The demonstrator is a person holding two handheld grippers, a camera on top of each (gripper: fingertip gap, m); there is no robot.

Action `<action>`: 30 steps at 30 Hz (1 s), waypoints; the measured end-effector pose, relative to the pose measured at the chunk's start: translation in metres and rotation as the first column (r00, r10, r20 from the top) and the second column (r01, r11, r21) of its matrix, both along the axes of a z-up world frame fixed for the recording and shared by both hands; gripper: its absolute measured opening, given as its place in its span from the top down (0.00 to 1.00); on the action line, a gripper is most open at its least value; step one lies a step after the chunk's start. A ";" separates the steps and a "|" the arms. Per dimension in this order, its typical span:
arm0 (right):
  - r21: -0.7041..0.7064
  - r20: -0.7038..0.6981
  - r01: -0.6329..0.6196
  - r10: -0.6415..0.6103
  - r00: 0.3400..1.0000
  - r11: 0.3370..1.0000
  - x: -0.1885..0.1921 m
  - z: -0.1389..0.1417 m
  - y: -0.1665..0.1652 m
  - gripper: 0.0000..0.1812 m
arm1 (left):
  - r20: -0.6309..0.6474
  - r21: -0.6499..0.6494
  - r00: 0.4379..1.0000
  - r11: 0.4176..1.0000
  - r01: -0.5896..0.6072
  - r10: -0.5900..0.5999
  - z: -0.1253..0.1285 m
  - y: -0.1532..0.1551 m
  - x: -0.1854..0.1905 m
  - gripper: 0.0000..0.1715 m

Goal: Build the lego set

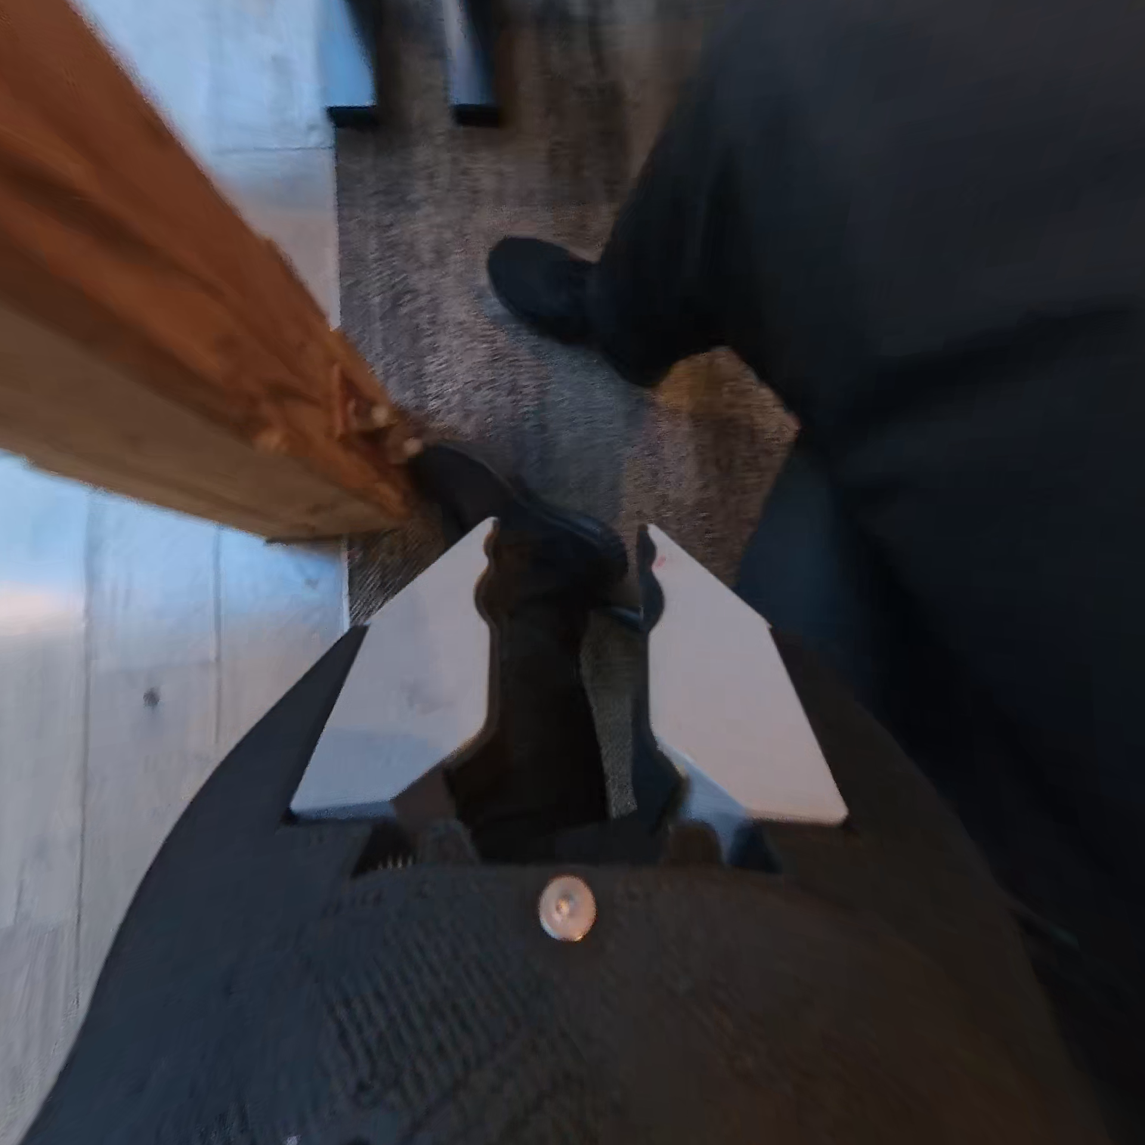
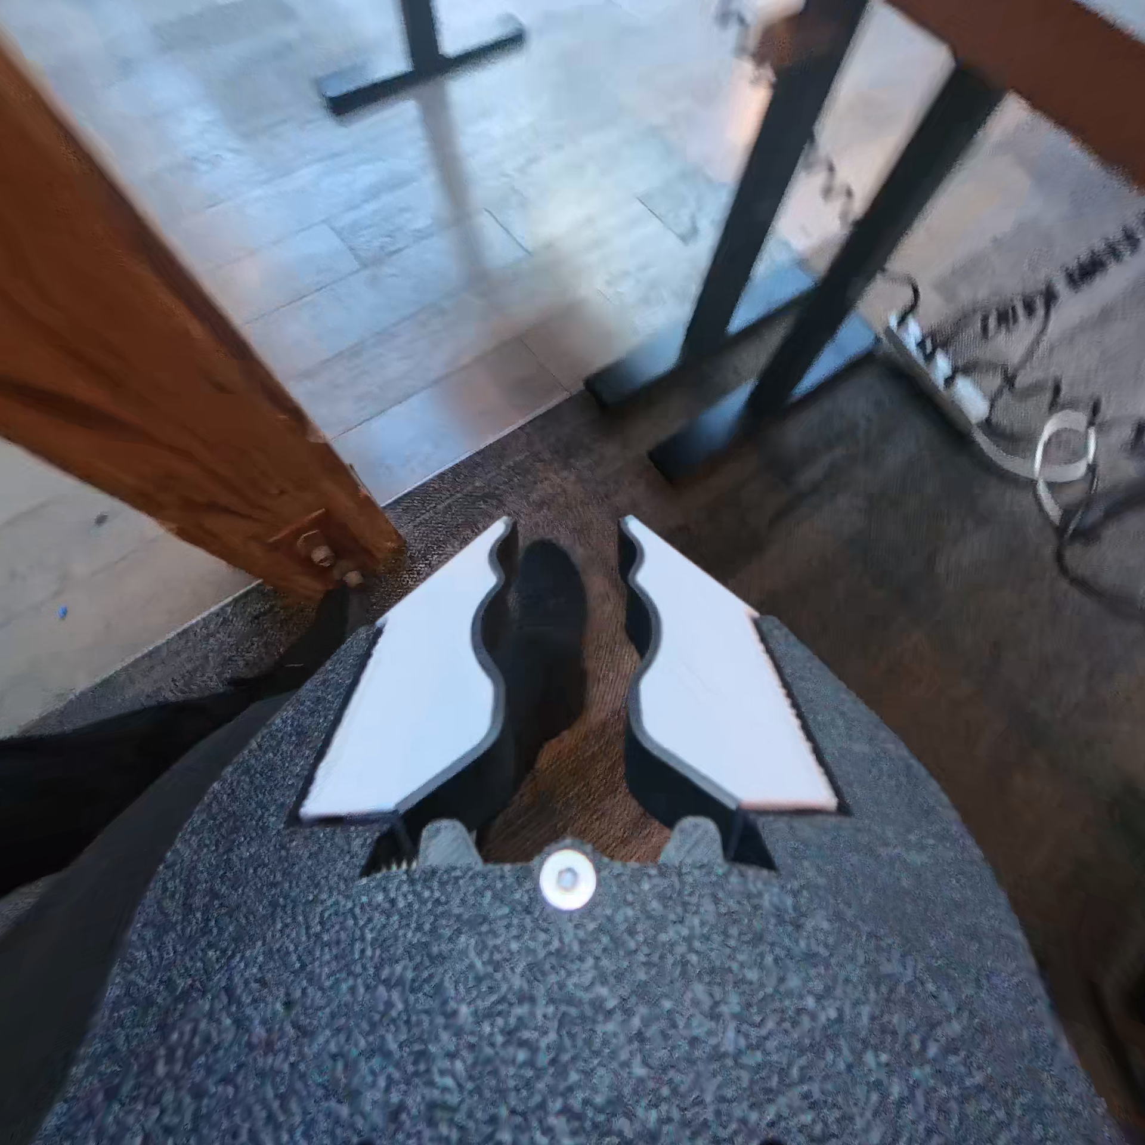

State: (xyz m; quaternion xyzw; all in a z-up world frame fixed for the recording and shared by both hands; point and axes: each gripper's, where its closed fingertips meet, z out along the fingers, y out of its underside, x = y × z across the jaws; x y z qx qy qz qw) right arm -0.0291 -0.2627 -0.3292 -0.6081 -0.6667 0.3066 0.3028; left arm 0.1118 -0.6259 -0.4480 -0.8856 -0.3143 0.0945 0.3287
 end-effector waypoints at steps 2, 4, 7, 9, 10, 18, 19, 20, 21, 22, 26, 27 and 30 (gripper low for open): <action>0.070 -0.065 -0.103 0.108 0.992 0.992 -0.011 0.018 -0.041 0.82 | -0.028 -0.002 0.993 0.994 -0.114 0.114 -0.007 -0.042 -0.007 0.76; 0.074 -0.131 -0.205 0.213 0.968 0.976 -0.018 0.030 -0.086 0.82 | -0.046 -0.030 0.968 0.968 -0.248 0.246 -0.018 -0.097 -0.014 0.77; -0.002 -0.165 -0.346 0.341 0.925 0.938 -0.026 0.037 -0.150 0.81 | 0.056 0.026 0.851 0.851 -0.525 0.523 -0.036 -0.191 -0.023 0.78; -0.050 -0.179 -0.378 0.364 0.914 0.924 -0.035 0.038 -0.175 0.78 | 0.163 0.136 0.808 0.798 -0.587 0.566 -0.039 -0.231 -0.032 0.82; -0.074 -0.173 -0.389 0.372 0.912 0.918 -0.041 0.034 -0.184 0.79 | 0.164 0.141 0.774 0.762 -0.631 0.611 -0.046 -0.260 -0.042 0.83; 0.033 0.085 -0.263 0.259 0.962 0.964 -0.089 -0.090 -0.148 0.83 | 0.433 0.065 0.638 0.684 -0.727 0.637 -0.276 -0.394 -0.100 0.84; 0.038 0.154 -0.213 0.205 0.967 0.976 -0.088 -0.113 -0.133 0.83 | 0.427 0.042 0.629 0.681 -0.731 0.649 -0.311 -0.400 -0.108 0.85; 0.037 0.226 -0.165 0.153 0.962 0.986 -0.085 -0.135 -0.119 0.82 | 0.409 0.014 0.616 0.671 -0.742 0.673 -0.344 -0.408 -0.118 0.82; 0.050 0.287 -0.118 0.099 0.953 0.992 -0.081 -0.154 -0.103 0.81 | 0.402 0.003 0.614 0.670 -0.743 0.679 -0.372 -0.411 -0.129 0.81; 0.084 0.333 -0.072 0.040 0.942 0.994 -0.076 -0.169 -0.085 0.80 | 0.392 -0.010 0.621 0.678 -0.735 0.679 -0.396 -0.412 -0.138 0.81; 0.251 0.416 0.111 -0.211 0.885 0.962 -0.053 -0.205 -0.019 0.84 | 0.283 -0.104 0.679 0.726 -0.680 0.677 -0.467 -0.424 -0.167 0.81; 0.271 0.437 0.148 -0.259 0.862 0.951 -0.045 -0.214 -0.010 0.84 | 0.274 -0.116 0.690 0.736 -0.667 0.670 -0.478 -0.423 -0.171 0.81; 0.320 0.474 0.206 -0.345 0.810 0.925 -0.024 -0.238 -0.003 0.87 | 0.242 -0.096 0.727 0.761 -0.642 0.643 -0.493 -0.414 -0.180 0.84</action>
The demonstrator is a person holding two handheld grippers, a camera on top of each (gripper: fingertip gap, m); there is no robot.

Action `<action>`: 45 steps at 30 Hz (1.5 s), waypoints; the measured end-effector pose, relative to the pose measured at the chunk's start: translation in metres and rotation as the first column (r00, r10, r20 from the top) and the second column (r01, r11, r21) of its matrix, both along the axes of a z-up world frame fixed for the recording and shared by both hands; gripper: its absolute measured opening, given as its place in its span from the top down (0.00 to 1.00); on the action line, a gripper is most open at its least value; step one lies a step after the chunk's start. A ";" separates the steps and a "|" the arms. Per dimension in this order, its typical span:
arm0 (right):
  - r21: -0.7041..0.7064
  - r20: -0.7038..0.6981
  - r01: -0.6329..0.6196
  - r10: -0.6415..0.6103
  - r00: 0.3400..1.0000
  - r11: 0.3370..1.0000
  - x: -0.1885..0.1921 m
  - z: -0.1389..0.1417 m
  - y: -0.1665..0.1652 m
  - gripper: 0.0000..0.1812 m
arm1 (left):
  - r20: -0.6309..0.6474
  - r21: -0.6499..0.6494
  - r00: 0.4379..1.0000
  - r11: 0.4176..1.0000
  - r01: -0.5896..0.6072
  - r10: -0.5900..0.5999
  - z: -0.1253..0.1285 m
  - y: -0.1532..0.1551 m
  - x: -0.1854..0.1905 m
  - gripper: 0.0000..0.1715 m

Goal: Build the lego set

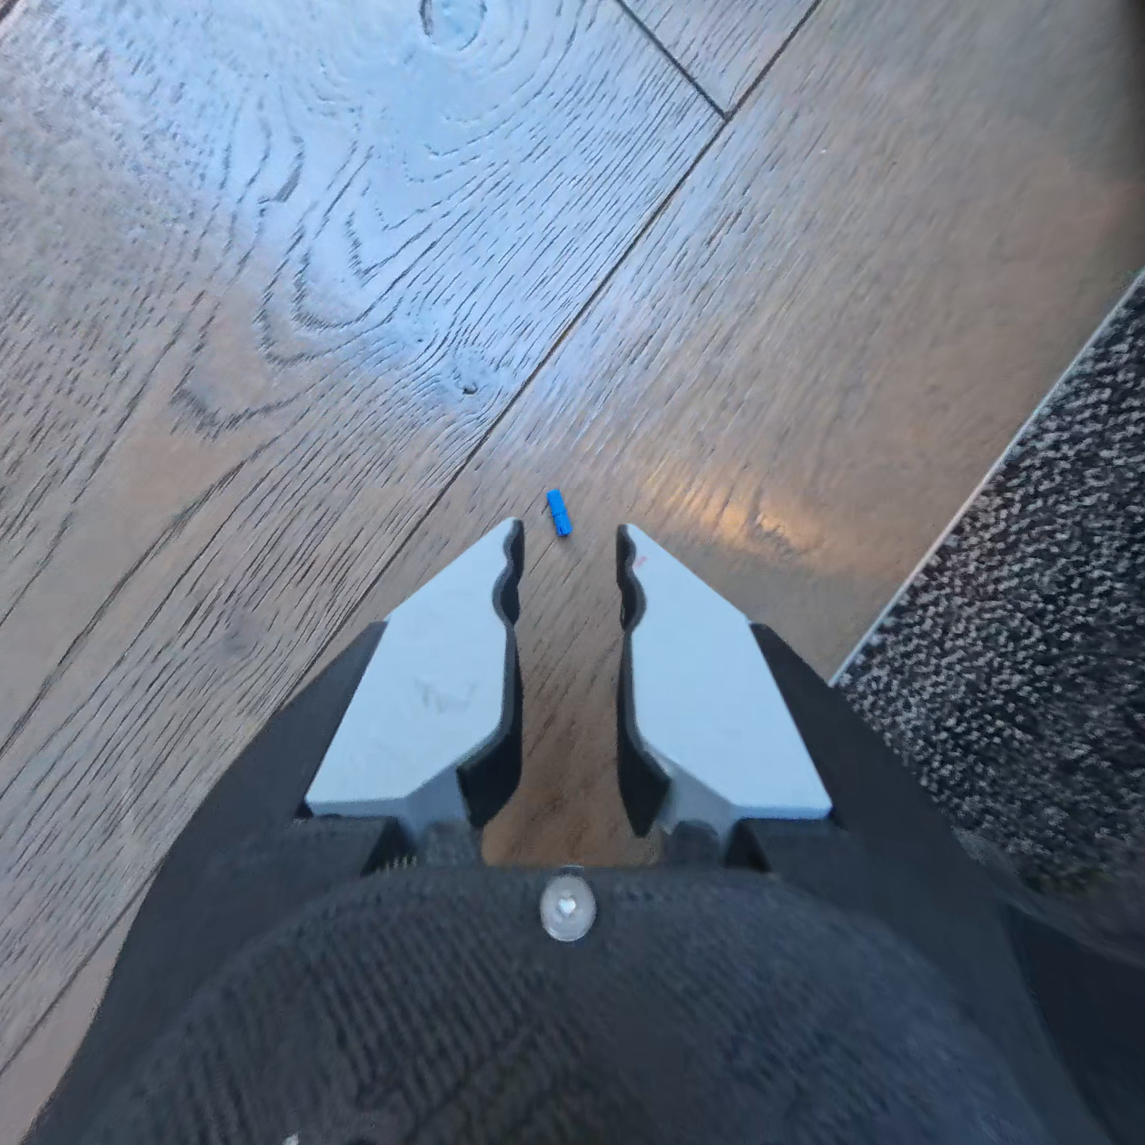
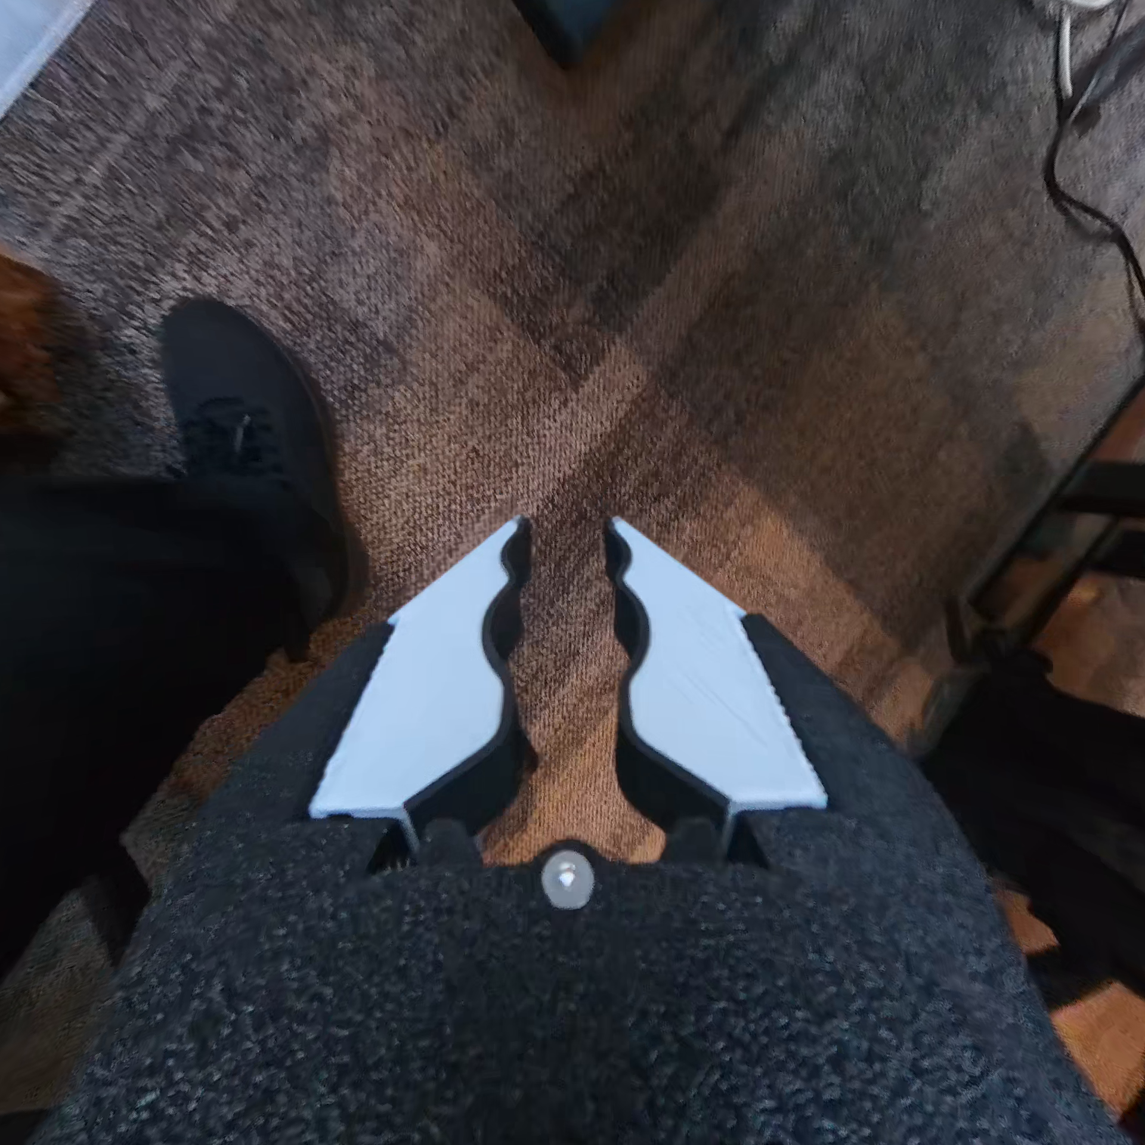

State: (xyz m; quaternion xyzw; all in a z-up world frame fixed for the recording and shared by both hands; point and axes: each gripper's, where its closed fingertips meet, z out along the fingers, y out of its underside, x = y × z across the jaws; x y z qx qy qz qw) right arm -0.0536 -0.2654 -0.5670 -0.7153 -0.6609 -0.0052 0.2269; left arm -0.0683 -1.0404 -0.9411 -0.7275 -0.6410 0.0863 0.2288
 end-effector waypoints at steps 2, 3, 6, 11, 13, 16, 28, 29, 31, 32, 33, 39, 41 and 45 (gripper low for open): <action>0.024 0.042 0.008 -0.009 0.999 1.000 0.010 -0.014 -0.003 0.88 | -0.001 -0.038 1.000 0.999 0.020 -0.020 -0.010 0.001 0.000 0.88; 0.027 0.056 0.007 -0.009 0.998 1.000 0.013 -0.019 -0.007 0.87 | 0.013 -0.078 1.000 0.997 0.017 -0.016 -0.017 -0.004 0.002 0.93; 0.015 0.053 0.003 -0.003 0.999 1.000 0.016 -0.024 -0.025 0.89 | -0.073 -0.064 0.996 0.996 -0.058 0.053 -0.017 -0.010 -0.003 1.00; 0.031 0.036 0.025 -0.026 0.999 0.999 0.028 -0.010 -0.035 0.89 | -0.101 0.065 0.988 0.992 -0.110 0.116 -0.016 -0.009 -0.001 1.00; 0.037 0.041 0.047 -0.049 0.998 0.998 0.036 -0.008 -0.033 0.89 | -0.093 0.094 0.989 0.990 -0.105 0.114 -0.016 -0.009 0.001 1.00; 0.044 0.074 0.067 -0.070 0.995 0.997 0.051 -0.014 -0.034 0.89 | -0.078 0.104 0.992 0.990 -0.091 0.099 -0.015 -0.010 0.003 1.00; -0.005 0.124 0.028 -0.027 0.992 1.000 0.054 -0.033 -0.061 0.89 | -0.087 0.121 0.996 0.992 0.036 -0.026 -0.004 0.010 -0.036 0.81; -0.008 0.124 0.027 -0.026 0.992 1.000 0.055 -0.033 -0.062 0.89 | -0.091 0.100 0.995 0.994 0.046 -0.036 -0.004 0.011 -0.040 0.81; -0.013 0.121 0.026 -0.024 0.992 1.000 0.054 -0.033 -0.061 0.89 | -0.088 0.100 0.995 0.993 0.054 -0.046 -0.004 0.014 -0.047 0.78; -0.012 0.121 0.023 -0.022 0.992 1.000 0.054 -0.032 -0.060 0.89 | -0.068 0.106 0.997 0.993 0.051 -0.044 -0.007 0.015 -0.048 0.77; -0.011 0.120 0.023 -0.022 0.993 1.000 0.054 -0.032 -0.059 0.89 | -0.054 0.087 0.998 0.995 0.040 -0.035 -0.010 0.012 -0.050 0.77; -0.016 0.127 0.026 -0.024 0.992 1.000 0.059 -0.036 -0.056 0.89 | -0.064 0.072 0.998 0.997 0.032 -0.028 -0.011 0.011 -0.064 0.85; -0.018 0.129 0.028 -0.026 0.991 0.999 0.060 -0.037 -0.055 0.89 | -0.069 0.033 0.998 0.999 0.019 -0.016 -0.013 0.008 -0.065 0.89; -0.024 0.129 0.037 -0.034 0.991 0.999 0.063 -0.039 -0.052 0.89 | -0.077 0.052 0.997 0.999 0.009 -0.005 -0.012 0.013 -0.061 0.85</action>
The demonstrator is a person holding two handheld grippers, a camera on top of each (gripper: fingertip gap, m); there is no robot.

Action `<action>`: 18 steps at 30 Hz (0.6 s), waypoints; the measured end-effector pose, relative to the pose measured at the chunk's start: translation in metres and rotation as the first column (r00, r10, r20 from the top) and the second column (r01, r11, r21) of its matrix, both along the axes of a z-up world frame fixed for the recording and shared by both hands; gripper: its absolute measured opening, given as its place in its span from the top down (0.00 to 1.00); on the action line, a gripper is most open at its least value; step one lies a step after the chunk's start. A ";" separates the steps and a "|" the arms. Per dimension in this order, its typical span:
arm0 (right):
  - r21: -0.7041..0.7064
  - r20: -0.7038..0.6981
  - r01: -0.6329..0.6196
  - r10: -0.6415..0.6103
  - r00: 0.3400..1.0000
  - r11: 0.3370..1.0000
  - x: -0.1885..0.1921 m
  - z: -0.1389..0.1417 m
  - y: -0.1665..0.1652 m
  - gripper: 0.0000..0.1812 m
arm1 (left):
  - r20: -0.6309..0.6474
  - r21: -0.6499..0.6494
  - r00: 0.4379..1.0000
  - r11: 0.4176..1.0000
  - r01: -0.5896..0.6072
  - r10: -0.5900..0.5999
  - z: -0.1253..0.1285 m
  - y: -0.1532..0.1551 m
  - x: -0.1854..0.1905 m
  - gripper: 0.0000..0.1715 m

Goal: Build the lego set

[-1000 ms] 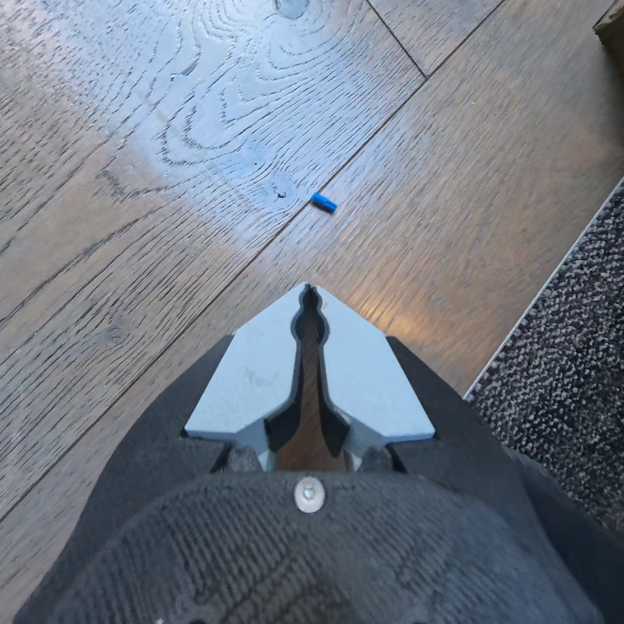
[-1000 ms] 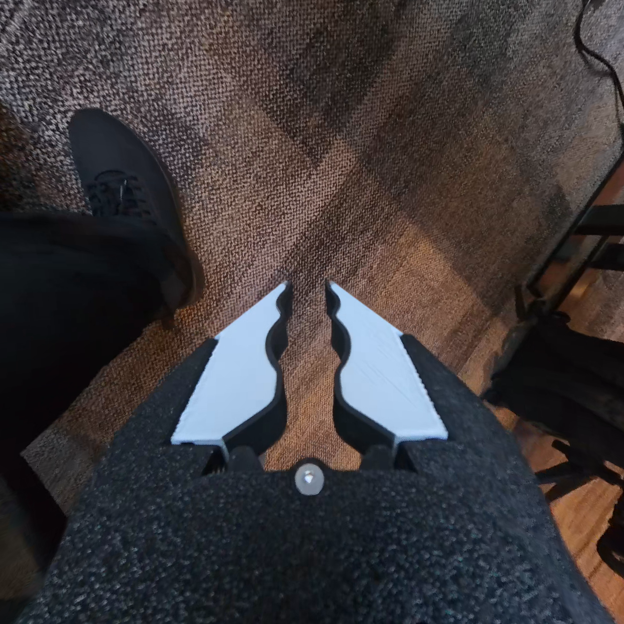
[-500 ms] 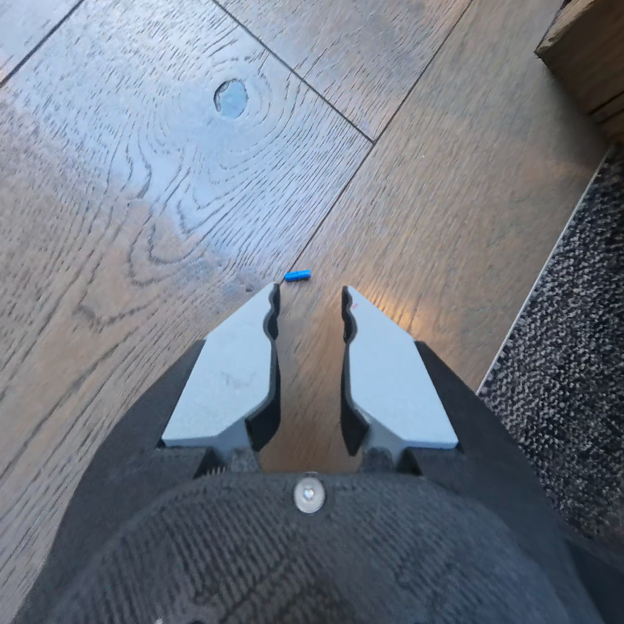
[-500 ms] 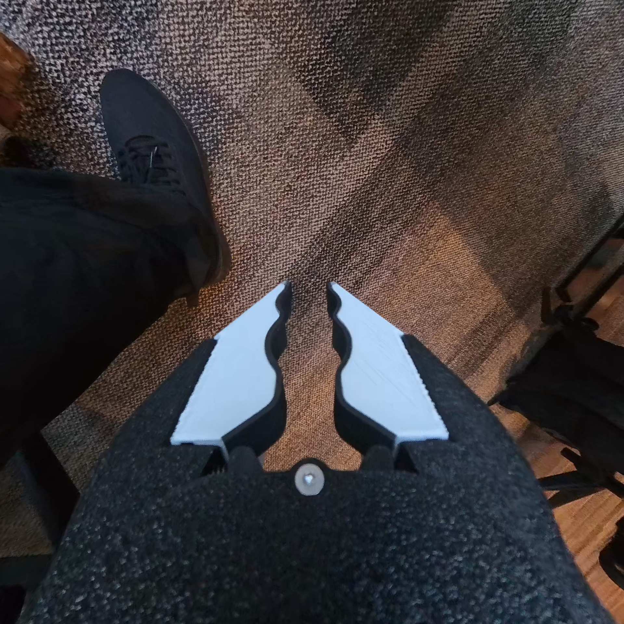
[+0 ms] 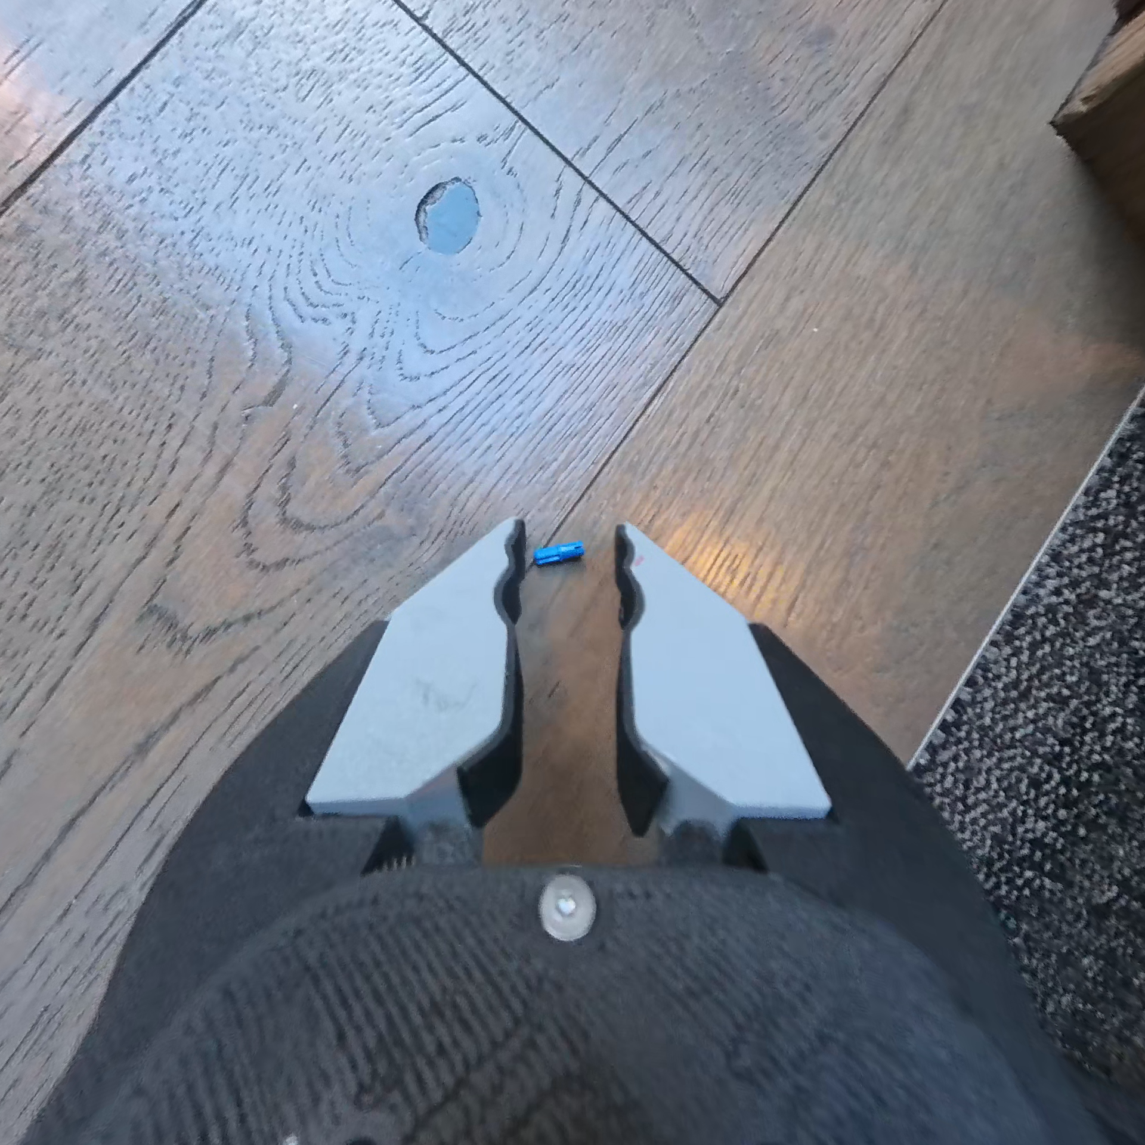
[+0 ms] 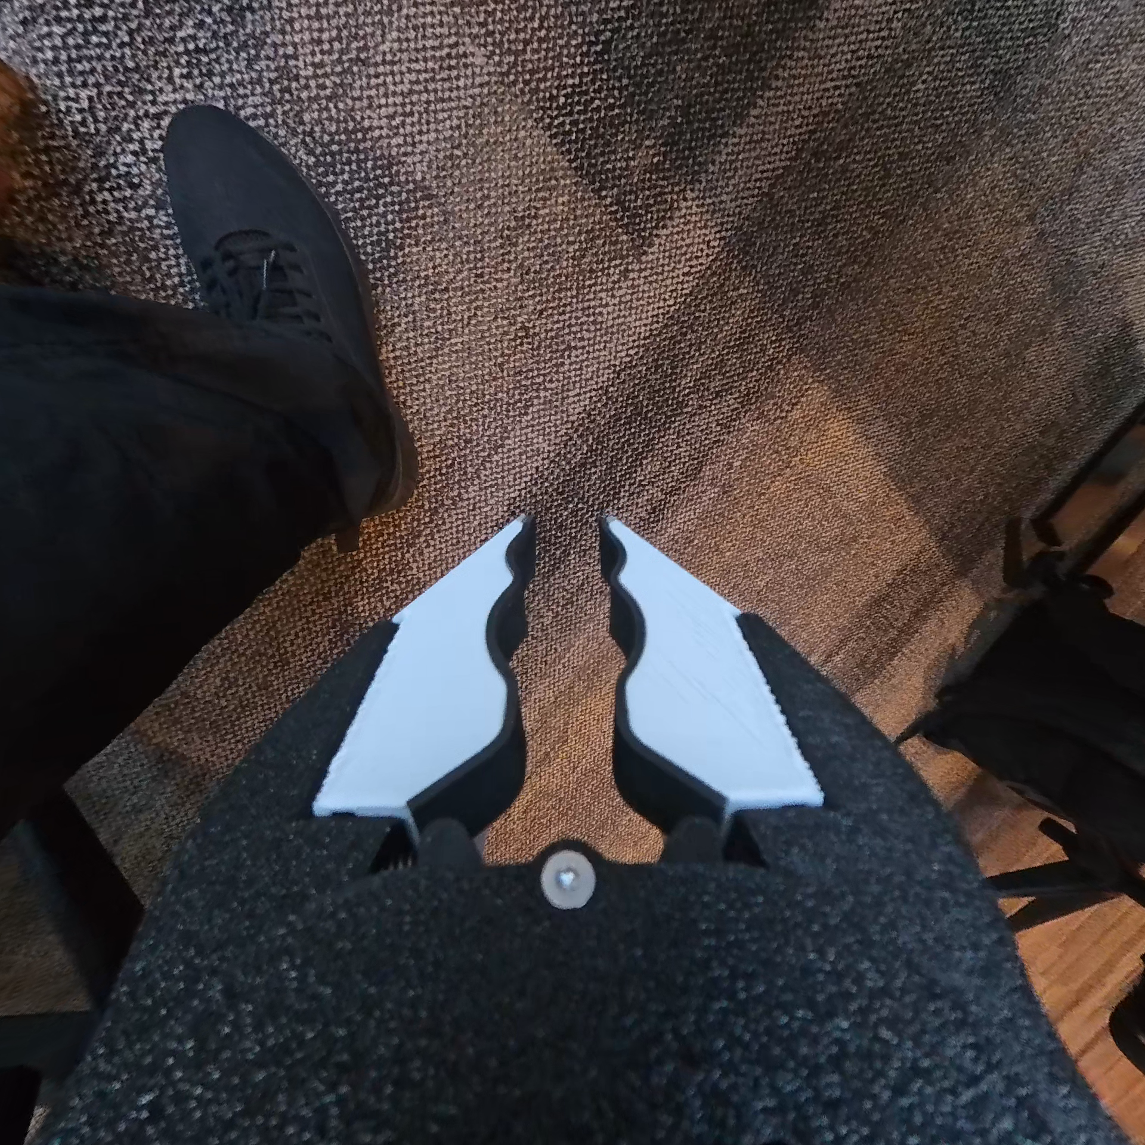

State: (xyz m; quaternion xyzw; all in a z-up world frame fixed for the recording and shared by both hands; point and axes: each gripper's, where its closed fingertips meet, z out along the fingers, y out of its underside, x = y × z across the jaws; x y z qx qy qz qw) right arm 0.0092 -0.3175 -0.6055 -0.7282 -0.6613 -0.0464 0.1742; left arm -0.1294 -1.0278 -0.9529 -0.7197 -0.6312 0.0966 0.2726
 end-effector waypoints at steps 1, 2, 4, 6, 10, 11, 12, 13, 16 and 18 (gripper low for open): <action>0.000 0.001 0.001 -0.001 1.000 1.000 0.001 -0.001 0.001 0.89 | -0.002 -0.011 1.000 1.000 0.006 -0.006 0.000 0.000 0.002 0.85; 0.000 0.003 0.002 -0.002 1.000 1.000 0.002 -0.002 0.001 0.89 | -0.005 -0.030 1.000 0.999 0.014 -0.014 -0.001 -0.001 0.004 0.87; -0.002 0.007 0.004 -0.004 1.000 1.000 0.004 -0.004 0.002 0.89 | -0.007 -0.063 1.000 0.998 0.026 -0.027 -0.002 -0.002 0.009 0.90; -0.004 0.006 0.003 -0.003 1.000 1.000 0.003 -0.005 0.002 0.89 | -0.008 -0.065 1.000 0.998 0.017 -0.017 -0.003 -0.002 0.011 0.91; -0.006 0.009 -0.012 0.012 1.000 1.000 0.002 -0.006 0.000 0.89 | -0.010 -0.055 1.000 0.998 -0.004 0.003 -0.002 0.000 0.010 0.90; -0.005 0.009 -0.016 0.016 1.000 1.000 0.002 -0.006 -0.001 0.89 | -0.013 -0.052 1.000 0.999 -0.008 0.008 -0.002 0.000 0.010 0.90; -0.005 0.010 -0.018 0.018 1.000 1.000 0.002 -0.006 -0.001 0.89 | -0.016 -0.053 1.000 0.999 -0.012 0.011 -0.002 0.000 0.009 0.90; -0.006 0.010 -0.017 0.017 1.000 1.000 0.002 -0.006 -0.001 0.89 | -0.018 -0.066 1.000 0.998 -0.016 0.015 -0.003 -0.001 0.008 0.92; -0.009 0.014 -0.019 0.019 1.000 1.000 0.002 -0.007 -0.003 0.89 | -0.026 -0.110 0.999 0.994 -0.027 0.024 -0.005 -0.006 0.007 0.99; -0.009 0.017 -0.024 0.024 1.000 1.000 0.001 -0.008 -0.004 0.90 | -0.024 -0.102 1.000 0.995 -0.022 0.019 -0.005 -0.006 0.006 0.99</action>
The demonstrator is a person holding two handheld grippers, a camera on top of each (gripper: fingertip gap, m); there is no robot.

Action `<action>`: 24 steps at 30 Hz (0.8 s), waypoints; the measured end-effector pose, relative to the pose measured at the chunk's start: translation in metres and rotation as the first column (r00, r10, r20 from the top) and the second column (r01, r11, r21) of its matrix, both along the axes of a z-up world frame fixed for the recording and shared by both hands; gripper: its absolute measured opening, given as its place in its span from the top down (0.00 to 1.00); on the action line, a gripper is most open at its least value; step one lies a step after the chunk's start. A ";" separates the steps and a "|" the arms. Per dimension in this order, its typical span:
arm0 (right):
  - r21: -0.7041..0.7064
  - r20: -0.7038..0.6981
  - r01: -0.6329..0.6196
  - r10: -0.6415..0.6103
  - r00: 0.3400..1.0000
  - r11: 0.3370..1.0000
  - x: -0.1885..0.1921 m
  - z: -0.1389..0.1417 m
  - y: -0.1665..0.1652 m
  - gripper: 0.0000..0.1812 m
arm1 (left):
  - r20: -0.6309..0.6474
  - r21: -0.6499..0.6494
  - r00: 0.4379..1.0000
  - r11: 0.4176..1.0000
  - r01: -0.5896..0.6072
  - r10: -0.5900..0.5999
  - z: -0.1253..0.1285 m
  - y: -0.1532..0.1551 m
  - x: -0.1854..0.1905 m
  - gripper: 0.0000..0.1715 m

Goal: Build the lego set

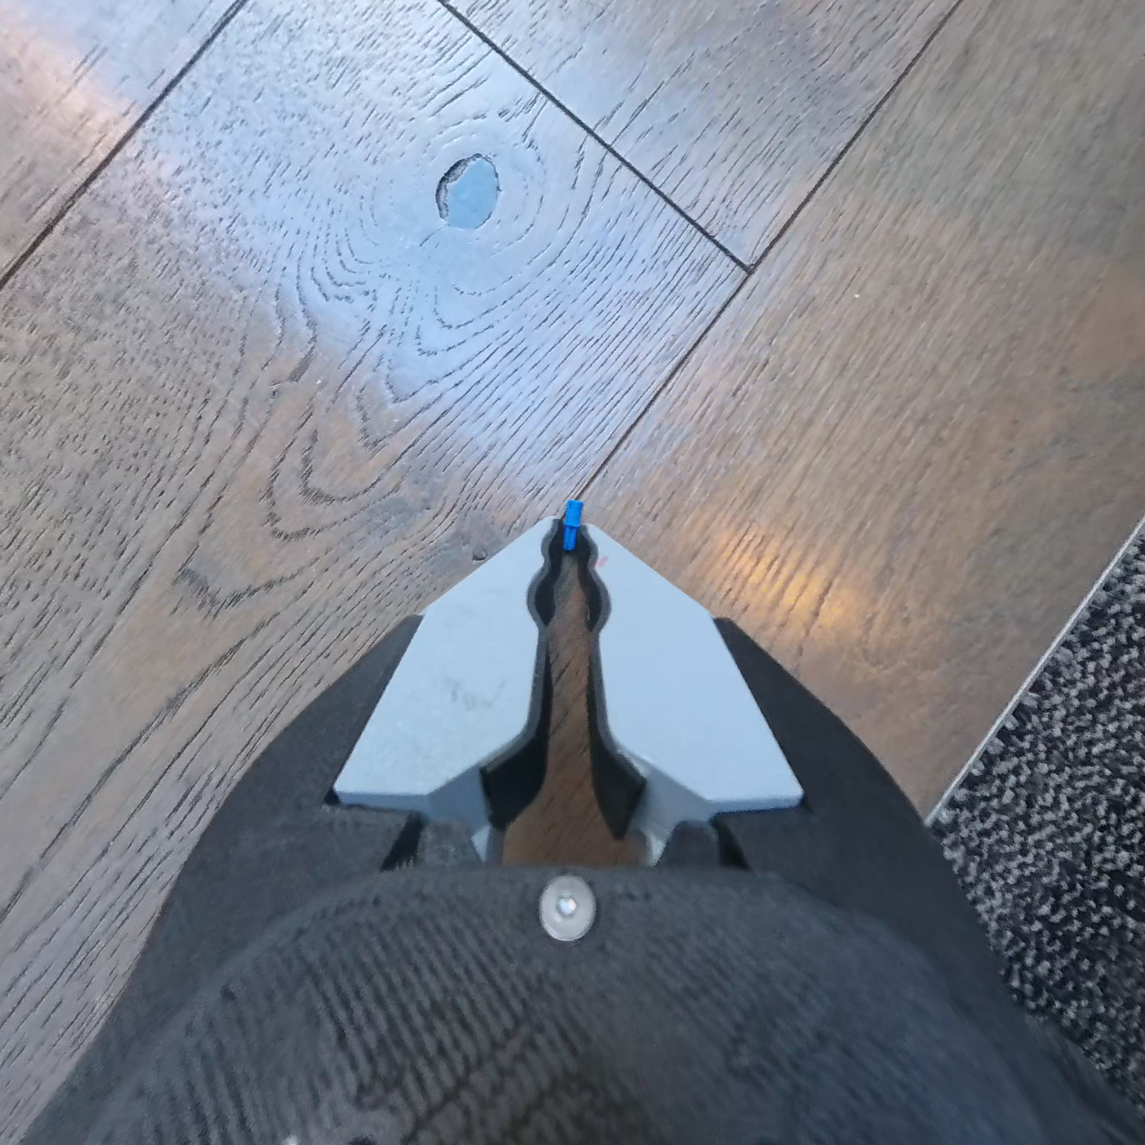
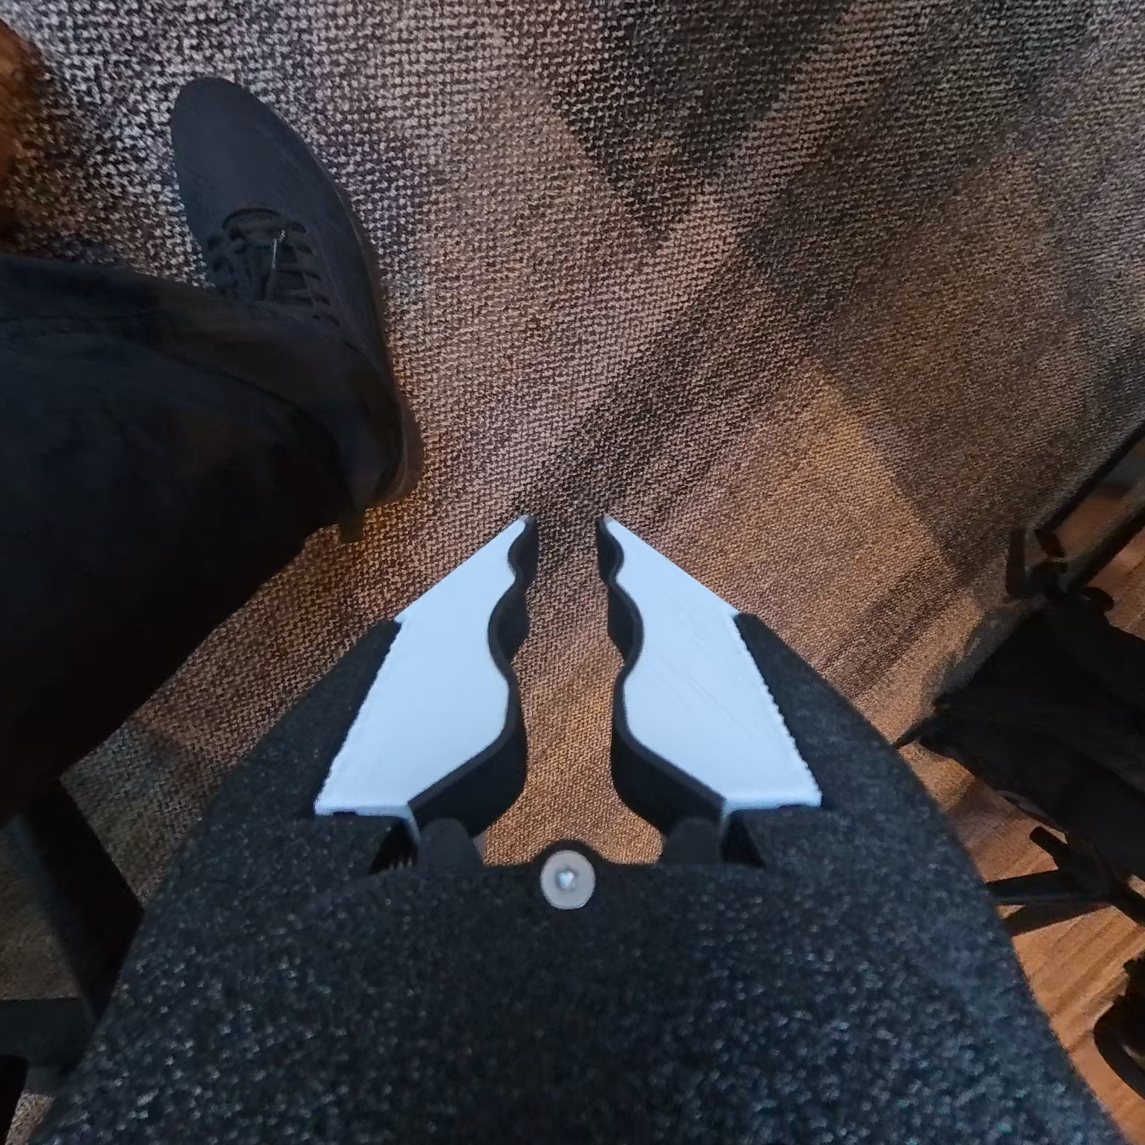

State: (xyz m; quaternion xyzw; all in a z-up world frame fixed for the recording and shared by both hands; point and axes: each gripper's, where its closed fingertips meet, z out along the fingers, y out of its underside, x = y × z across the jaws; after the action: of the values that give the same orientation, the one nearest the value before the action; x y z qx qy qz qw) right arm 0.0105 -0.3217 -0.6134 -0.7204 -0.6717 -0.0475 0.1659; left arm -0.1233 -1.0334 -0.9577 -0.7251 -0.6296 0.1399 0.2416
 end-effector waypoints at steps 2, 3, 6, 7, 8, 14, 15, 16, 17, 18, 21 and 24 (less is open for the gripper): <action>-0.003 -0.002 -0.003 0.003 1.000 1.000 -0.002 0.000 -0.001 0.90 | 0.004 0.015 1.000 1.000 0.002 -0.002 0.000 0.000 0.000 0.99; -0.004 -0.004 -0.004 0.004 1.000 1.000 -0.002 0.001 -0.002 0.90 | 0.018 0.029 1.000 1.000 0.005 -0.006 0.000 0.001 0.001 0.99; -0.008 -0.021 -0.001 0.001 1.000 1.000 -0.006 0.006 0.000 0.90 | 0.040 0.041 0.999 0.999 0.018 -0.020 0.006 0.000 0.006 0.99; -0.008 -0.027 -0.001 0.001 1.000 1.000 -0.008 0.009 0.001 0.91 | 0.046 0.039 0.999 0.999 0.020 -0.021 0.011 -0.003 0.008 0.99; -0.006 -0.032 -0.004 0.004 0.999 1.000 -0.009 0.012 0.002 0.91 | 0.053 0.039 0.998 0.999 0.021 -0.023 0.018 -0.006 0.011 0.99; 0.018 -0.107 -0.037 0.038 0.993 0.999 -0.026 0.034 0.012 0.89 | 0.045 0.007 0.999 1.000 0.000 0.000 0.106 -0.053 0.024 0.99; 0.006 -0.124 -0.039 0.039 0.992 0.999 -0.029 0.038 0.012 0.89 | 0.026 -0.007 1.000 1.000 -0.001 0.002 0.130 -0.062 0.025 0.99; -0.008 -0.146 -0.045 0.044 0.988 0.999 -0.032 0.043 0.011 0.89 | 0.010 -0.028 1.000 1.000 0.000 0.000 0.155 -0.071 0.027 0.99; -0.020 -0.168 -0.053 0.049 0.985 0.998 -0.035 0.049 0.011 0.88 | -0.009 -0.051 1.000 0.999 0.002 -0.003 0.182 -0.080 0.029 0.99; -0.033 -0.191 -0.060 0.053 0.980 0.998 -0.037 0.055 0.012 0.87 | -0.033 -0.070 0.999 0.998 -0.001 -0.002 0.210 -0.087 0.032 0.99; -0.110 -0.284 -0.082 0.048 0.958 0.991 -0.040 0.076 0.013 0.87 | -0.109 -0.116 0.994 0.993 -0.010 -0.003 0.297 -0.096 0.044 0.99; -0.209 -0.355 -0.140 0.058 0.933 0.968 -0.032 0.094 0.011 0.85 | -0.192 -0.176 0.980 0.984 0.017 -0.051 0.381 -0.082 0.057 0.99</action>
State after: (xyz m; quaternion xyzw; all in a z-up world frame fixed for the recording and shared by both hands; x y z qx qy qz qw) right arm -0.0218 -0.3107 -0.5198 -0.6969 -0.6686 0.1666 0.1988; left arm -0.0660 -1.1151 -0.5771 -0.7366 -0.5759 0.2605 0.2407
